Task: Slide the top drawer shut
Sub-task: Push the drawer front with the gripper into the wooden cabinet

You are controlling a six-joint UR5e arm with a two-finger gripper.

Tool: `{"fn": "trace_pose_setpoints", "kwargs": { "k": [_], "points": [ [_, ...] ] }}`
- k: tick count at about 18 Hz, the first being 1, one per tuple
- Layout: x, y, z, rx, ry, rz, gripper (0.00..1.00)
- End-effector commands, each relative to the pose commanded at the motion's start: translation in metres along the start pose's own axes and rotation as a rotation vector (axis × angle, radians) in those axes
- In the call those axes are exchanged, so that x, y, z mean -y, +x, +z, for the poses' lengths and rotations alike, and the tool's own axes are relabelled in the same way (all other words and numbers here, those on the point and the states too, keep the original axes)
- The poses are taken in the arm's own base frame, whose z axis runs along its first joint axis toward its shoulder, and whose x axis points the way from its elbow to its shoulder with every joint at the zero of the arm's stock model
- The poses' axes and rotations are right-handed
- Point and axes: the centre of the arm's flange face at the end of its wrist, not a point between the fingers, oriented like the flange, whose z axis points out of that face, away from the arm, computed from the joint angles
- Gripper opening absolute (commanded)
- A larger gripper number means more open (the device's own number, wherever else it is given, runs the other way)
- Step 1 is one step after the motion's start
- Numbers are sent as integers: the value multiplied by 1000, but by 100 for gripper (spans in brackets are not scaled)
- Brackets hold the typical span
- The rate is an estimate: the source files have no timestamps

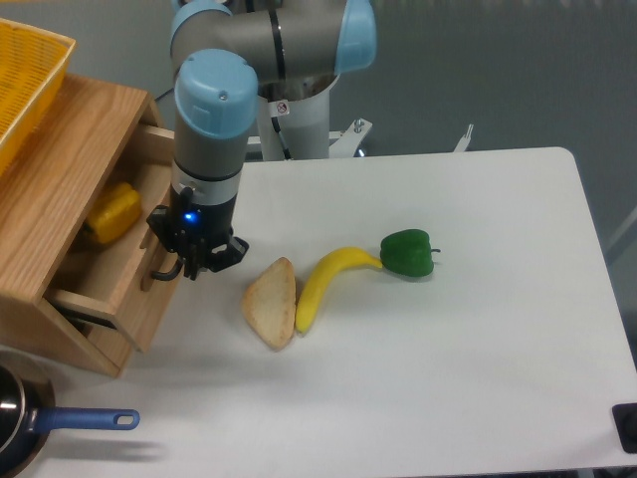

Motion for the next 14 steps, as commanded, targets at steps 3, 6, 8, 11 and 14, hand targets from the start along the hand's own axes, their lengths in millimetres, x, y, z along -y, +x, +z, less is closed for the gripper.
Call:
{"fn": "trace_pose_setpoints", "kwargs": {
  "k": [3, 6, 8, 11, 14],
  "points": [
    [3, 15, 4, -6, -5, 8, 17],
    [5, 27, 4, -9, -5, 2, 17],
    [6, 39, 1, -10, -1, 17, 17],
    [7, 47, 3, -13, -2, 3, 17],
    [8, 54, 4, -17, -5, 8, 17]
  ]
}}
